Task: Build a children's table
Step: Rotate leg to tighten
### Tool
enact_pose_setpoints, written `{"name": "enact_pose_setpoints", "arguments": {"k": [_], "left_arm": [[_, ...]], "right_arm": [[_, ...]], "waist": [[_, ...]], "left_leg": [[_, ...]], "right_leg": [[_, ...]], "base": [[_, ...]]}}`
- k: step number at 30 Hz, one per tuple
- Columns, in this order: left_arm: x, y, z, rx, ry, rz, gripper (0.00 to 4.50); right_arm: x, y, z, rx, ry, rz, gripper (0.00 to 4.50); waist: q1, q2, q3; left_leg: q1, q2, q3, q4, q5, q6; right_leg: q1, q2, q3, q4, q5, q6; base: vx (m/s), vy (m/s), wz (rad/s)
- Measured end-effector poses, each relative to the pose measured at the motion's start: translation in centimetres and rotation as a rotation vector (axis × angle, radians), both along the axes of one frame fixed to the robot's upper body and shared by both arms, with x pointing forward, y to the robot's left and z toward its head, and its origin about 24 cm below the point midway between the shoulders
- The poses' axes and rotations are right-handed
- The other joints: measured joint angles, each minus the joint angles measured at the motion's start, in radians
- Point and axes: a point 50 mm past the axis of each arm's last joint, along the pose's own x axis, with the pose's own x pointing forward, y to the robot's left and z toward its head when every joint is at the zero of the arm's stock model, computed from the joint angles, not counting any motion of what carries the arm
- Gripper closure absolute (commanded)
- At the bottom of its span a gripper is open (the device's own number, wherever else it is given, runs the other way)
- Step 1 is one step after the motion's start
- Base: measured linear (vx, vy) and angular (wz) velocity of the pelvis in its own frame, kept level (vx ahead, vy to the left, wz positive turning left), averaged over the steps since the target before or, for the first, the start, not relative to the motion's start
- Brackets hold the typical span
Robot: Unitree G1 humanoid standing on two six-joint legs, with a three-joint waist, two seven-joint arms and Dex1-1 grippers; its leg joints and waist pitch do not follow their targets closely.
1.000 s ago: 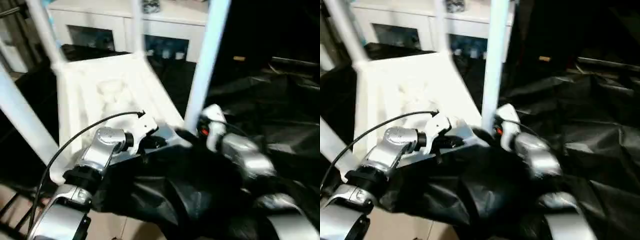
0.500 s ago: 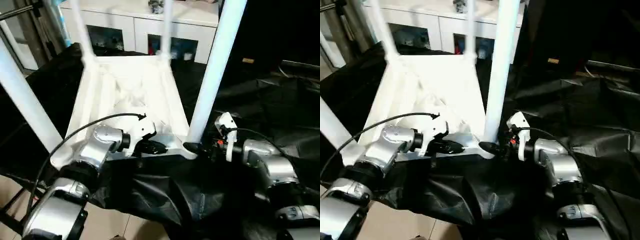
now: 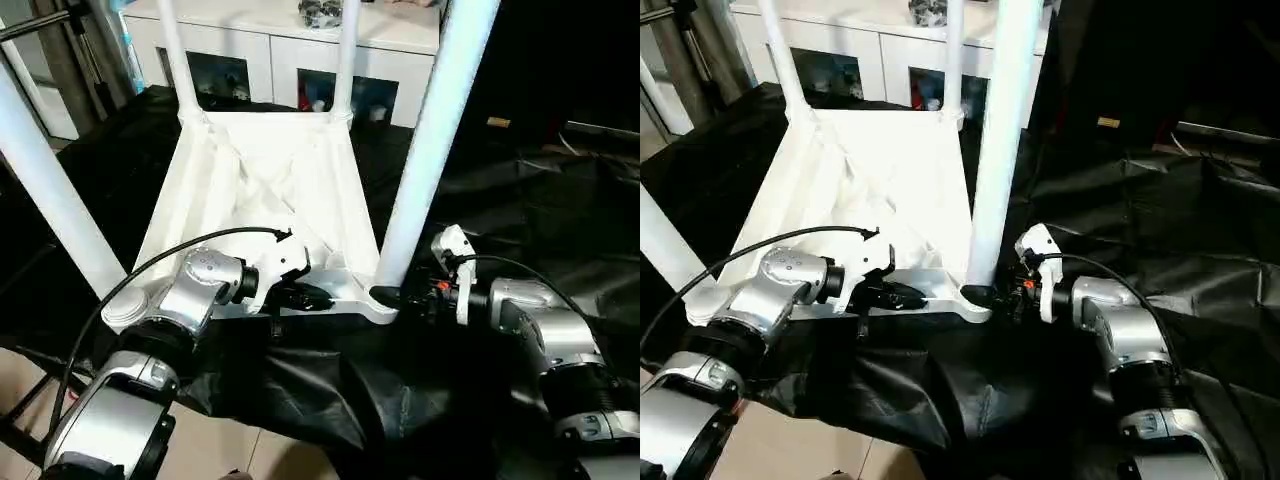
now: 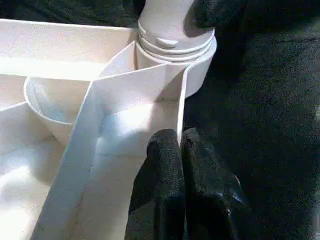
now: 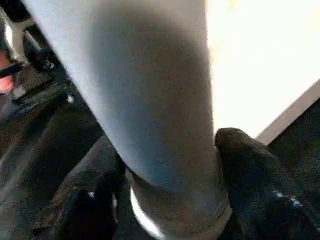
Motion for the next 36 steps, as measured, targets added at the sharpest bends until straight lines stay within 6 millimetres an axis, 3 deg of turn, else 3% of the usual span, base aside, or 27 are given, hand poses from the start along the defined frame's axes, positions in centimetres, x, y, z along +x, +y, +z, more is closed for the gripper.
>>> {"name": "enact_pose_setpoints", "arguments": {"k": [2, 3, 10, 15, 18, 19, 24, 29, 30, 36], "left_arm": [[0.3, -0.6, -0.1, 0.006, -0.020, 0.059, 4.50], [0.4, -0.7, -0.1, 0.005, -0.027, 0.081, 4.50], [0.4, -1.7, -0.5, -0.009, -0.043, 0.219, 4.50], [0.2, -2.0, -0.5, -0.005, -0.057, 0.248, 4.50], [0.2, -2.1, -0.5, -0.004, -0.058, 0.255, 4.50], [0.2, -2.1, -0.5, -0.004, -0.060, 0.254, 4.50], [0.1, -2.2, -0.4, -0.007, -0.067, 0.240, 4.50], [-0.2, -1.8, -0.1, -0.005, -0.053, 0.171, 4.50], [-0.3, -1.7, 0.0, -0.006, -0.046, 0.153, 4.50], [-0.8, -0.6, 0.2, -0.008, -0.002, 0.056, 4.50]], "right_arm": [[1.4, 1.8, -0.1, 0.004, -0.026, -0.122, 1.93], [1.7, 1.9, -0.2, 0.001, -0.031, -0.162, 2.14], [3.5, 4.0, -0.5, -0.058, -0.071, -0.409, 2.34], [3.8, 4.4, -0.7, -0.074, -0.098, -0.446, 2.34], [3.8, 4.3, -0.7, -0.078, -0.127, -0.442, 2.34], [3.8, 4.3, -0.7, -0.074, -0.127, -0.433, 1.92], [3.7, 3.9, -0.6, -0.035, -0.104, -0.383, 1.61], [3.1, 2.6, -0.5, -0.014, -0.091, -0.233, 1.27], [2.9, 2.4, -0.5, -0.018, -0.089, -0.197, 1.04], [1.6, 1.3, -0.6, -0.070, -0.089, -0.005, 0.96]], "waist": [[-0.010, -0.001, -0.001], [-0.013, -0.001, -0.001], [-0.049, -0.006, -0.004], [-0.053, -0.008, -0.007], [-0.053, -0.009, -0.007], [-0.053, -0.009, -0.007], [-0.052, -0.009, -0.006], [-0.043, -0.008, -0.006], [-0.042, -0.008, -0.006], [-0.025, -0.007, -0.005]], "left_leg": [[0.002, 0.000, -0.003, 0.000, 0.000, -0.001], [0.001, 0.000, -0.004, 0.000, 0.000, -0.001], [0.002, -0.001, -0.004, 0.001, 0.000, -0.001], [0.002, -0.001, -0.003, 0.000, 0.000, -0.001], [0.002, -0.001, -0.003, 0.000, 0.000, -0.001], [0.002, -0.001, -0.003, 0.000, 0.000, -0.001], [0.001, -0.001, -0.003, -0.002, 0.000, 0.000], [-0.001, -0.001, -0.002, -0.006, 0.000, 0.000], [-0.001, -0.001, -0.002, -0.007, 0.000, 0.000], [-0.002, 0.000, 0.001, -0.004, -0.001, 0.001]], "right_leg": [[0.001, 0.000, 0.000, 0.000, -0.003, 0.005], [0.001, 0.000, 0.000, -0.001, -0.003, 0.005], [0.001, 0.000, 0.001, -0.001, -0.003, 0.005], [0.001, 0.000, 0.001, -0.001, -0.003, 0.005], [0.001, 0.000, 0.001, -0.002, -0.003, 0.006], [0.001, 0.000, 0.001, -0.002, -0.003, 0.006], [0.001, 0.000, 0.001, -0.003, -0.001, 0.001], [-0.001, 0.000, 0.000, -0.003, -0.001, 0.002], [-0.002, 0.000, -0.001, -0.003, -0.002, 0.002], [-0.006, 0.000, -0.001, -0.002, -0.002, 0.002]], "base": [[0.000, 0.000, 0.00], [0.000, 0.000, 0.00], [0.000, 0.000, 0.00], [0.000, 0.000, 0.00], [0.000, 0.000, 0.00], [0.000, 0.000, 0.00], [0.000, 0.000, 0.00], [0.000, 0.000, 0.00], [0.000, 0.000, 0.00], [0.000, 0.000, 0.00]]}}
